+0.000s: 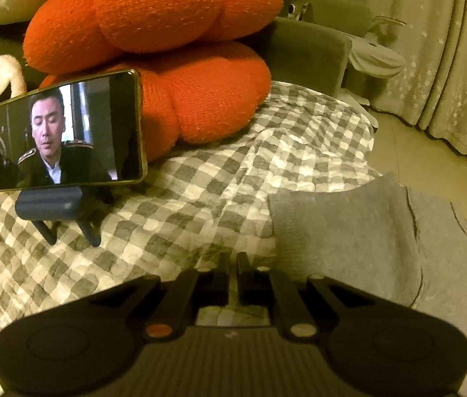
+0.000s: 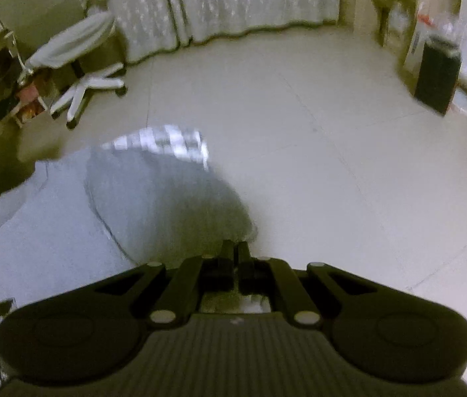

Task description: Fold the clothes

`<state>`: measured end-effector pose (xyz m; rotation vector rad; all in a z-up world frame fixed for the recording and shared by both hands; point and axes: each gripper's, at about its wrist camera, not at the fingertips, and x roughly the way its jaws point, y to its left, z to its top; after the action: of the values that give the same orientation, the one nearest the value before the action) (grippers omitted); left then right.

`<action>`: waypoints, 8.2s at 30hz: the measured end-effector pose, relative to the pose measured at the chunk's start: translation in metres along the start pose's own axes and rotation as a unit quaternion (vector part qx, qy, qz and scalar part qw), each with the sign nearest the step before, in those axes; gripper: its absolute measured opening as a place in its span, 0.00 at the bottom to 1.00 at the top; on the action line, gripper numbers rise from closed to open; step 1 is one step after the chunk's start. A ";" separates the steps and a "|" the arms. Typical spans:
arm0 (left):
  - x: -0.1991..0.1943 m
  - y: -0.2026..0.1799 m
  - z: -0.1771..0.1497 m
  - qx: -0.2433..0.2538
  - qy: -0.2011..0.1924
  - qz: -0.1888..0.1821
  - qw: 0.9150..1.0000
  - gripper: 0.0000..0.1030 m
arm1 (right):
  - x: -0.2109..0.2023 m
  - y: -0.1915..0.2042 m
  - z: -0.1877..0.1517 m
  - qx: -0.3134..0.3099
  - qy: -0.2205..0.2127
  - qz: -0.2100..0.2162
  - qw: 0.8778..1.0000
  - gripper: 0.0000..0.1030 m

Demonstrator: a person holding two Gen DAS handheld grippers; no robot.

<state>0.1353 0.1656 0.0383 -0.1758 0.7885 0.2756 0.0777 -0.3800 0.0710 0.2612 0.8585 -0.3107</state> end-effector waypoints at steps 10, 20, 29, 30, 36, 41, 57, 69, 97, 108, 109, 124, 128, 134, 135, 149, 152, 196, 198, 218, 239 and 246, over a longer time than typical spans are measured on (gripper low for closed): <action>-0.002 0.016 0.007 -0.031 0.002 -0.027 0.999 0.05 | -0.013 0.030 0.012 -0.031 -0.042 -0.014 0.999 0.10; 0.009 0.002 0.002 -0.042 -0.005 -0.105 0.994 0.40 | -0.042 0.133 -0.001 -0.147 -0.058 0.101 0.982 0.29; 0.009 -0.003 0.003 0.005 -0.017 -0.100 0.995 0.02 | -0.068 0.229 -0.052 -0.277 -0.043 0.202 0.938 0.38; 0.008 -0.001 0.004 0.003 -0.016 -0.101 0.995 0.02 | -0.069 0.240 -0.060 -0.292 -0.042 0.209 0.933 0.38; 0.005 0.009 0.008 -0.013 -0.011 -0.106 0.994 0.01 | -0.077 0.298 -0.116 -0.399 -0.069 0.204 0.891 0.38; 0.004 0.014 0.008 -0.018 -0.007 -0.102 0.995 0.01 | -0.084 0.331 -0.144 -0.436 -0.098 0.238 0.862 0.44; 0.015 0.036 0.006 -0.057 0.030 -0.147 0.987 0.11 | -0.072 0.407 -0.185 -0.483 -0.150 0.250 0.826 0.54; 0.016 0.046 0.009 -0.076 0.039 -0.173 0.981 0.37 | -0.068 0.415 -0.181 -0.458 -0.166 0.239 0.840 0.03; 0.032 0.032 0.010 -0.115 0.040 -0.215 0.969 0.02 | -0.067 0.398 -0.159 -0.336 -0.096 0.364 0.863 0.04; 0.014 0.022 0.013 -0.033 -0.019 -0.140 0.989 0.01 | -0.059 0.402 -0.161 -0.355 -0.076 0.363 0.858 0.08; 0.014 0.022 0.013 -0.031 -0.021 -0.139 0.990 0.01 | -0.058 0.402 -0.160 -0.355 -0.070 0.369 0.856 0.11; 0.011 0.020 0.010 -0.018 -0.030 -0.118 0.992 0.01 | -0.029 0.356 -0.109 -0.287 -0.056 0.313 0.904 0.12; 0.013 0.019 0.009 -0.011 -0.030 -0.106 0.994 0.01 | -0.016 0.357 -0.107 -0.291 -0.058 0.304 0.905 0.12; 0.014 0.016 0.008 -0.004 -0.031 -0.101 0.994 0.01 | -0.014 0.388 -0.103 -0.330 -0.078 0.294 0.894 0.15; 0.014 0.015 0.008 -0.002 -0.031 -0.100 0.995 0.01 | -0.013 0.393 -0.102 -0.333 -0.082 0.291 0.893 0.15; 0.017 0.017 0.007 -0.007 -0.021 -0.100 0.995 0.01 | 0.007 0.449 -0.084 -0.359 -0.107 0.239 0.896 0.13; 0.017 0.017 0.007 -0.007 -0.021 -0.102 0.995 0.01 | -0.006 0.432 -0.079 -0.324 -0.108 0.260 0.903 0.13; 0.011 -0.009 -0.011 0.076 -0.049 -0.032 0.995 0.02 | 0.010 0.242 -0.084 -0.263 -0.140 0.122 0.947 1.00; 0.011 -0.009 -0.011 0.075 -0.049 -0.032 0.995 0.02 | 0.010 0.244 -0.085 -0.266 -0.141 0.113 0.947 1.00; 0.012 -0.005 -0.009 0.054 -0.044 -0.030 0.997 0.02 | 0.042 0.123 -0.007 -0.092 -0.111 0.065 0.987 0.60; 0.055 -0.015 0.036 0.031 -0.044 -0.106 0.993 0.26 | 0.035 0.076 0.005 -0.024 -0.112 0.073 0.991 0.34; 0.051 -0.008 0.036 0.038 -0.068 -0.099 0.992 0.01 | 0.040 0.080 0.007 -0.036 -0.117 0.067 0.990 0.34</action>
<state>0.1966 0.1759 0.0274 -0.1607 0.6397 0.0683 0.1363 -0.3152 0.0527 0.2099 0.6164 -0.1798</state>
